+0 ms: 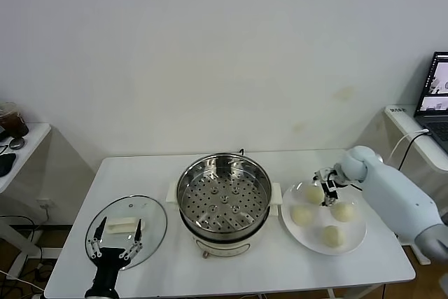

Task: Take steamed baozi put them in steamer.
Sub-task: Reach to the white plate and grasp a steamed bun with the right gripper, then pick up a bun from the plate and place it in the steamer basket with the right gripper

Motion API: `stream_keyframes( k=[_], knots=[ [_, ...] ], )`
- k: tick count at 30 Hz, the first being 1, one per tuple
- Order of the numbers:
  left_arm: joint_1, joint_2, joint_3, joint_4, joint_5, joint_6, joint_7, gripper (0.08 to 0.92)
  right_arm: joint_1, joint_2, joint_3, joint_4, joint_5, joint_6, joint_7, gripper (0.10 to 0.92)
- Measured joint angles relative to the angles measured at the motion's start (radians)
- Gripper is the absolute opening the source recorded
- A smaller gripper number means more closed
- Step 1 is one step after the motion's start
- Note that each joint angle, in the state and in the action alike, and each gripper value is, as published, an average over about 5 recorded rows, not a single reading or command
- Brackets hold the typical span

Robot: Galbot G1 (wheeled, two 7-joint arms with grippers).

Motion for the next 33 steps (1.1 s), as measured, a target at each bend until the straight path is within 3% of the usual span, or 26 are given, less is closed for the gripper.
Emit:
stream_keyframes(
  k=[5,11,16,24,33],
  knots=[
    [0.001,0.000,-0.006,0.001,0.000,-0.006,0.000,0.823,0.018,0.025,-0.019,-0.026,-0.017,-0.007,0.002,0.781],
    [0.002,0.001,-0.013,0.001,0.000,-0.011,0.000,0.823,0.033,0.032,-0.040,-0.035,-0.020,-0.017,-0.005,0.645],
    [0.003,0.001,-0.018,0.000,-0.002,-0.012,-0.001,0.823,0.041,0.025,-0.059,-0.027,-0.003,-0.028,-0.015,0.577],
    [0.007,0.004,-0.021,-0.009,-0.005,-0.012,0.000,0.823,0.086,-0.017,-0.113,0.037,0.075,-0.044,-0.040,0.560],
    [-0.002,0.016,-0.020,-0.015,-0.024,-0.012,0.006,0.823,0.315,-0.088,-0.292,0.176,0.274,-0.025,-0.070,0.560]
  ],
)
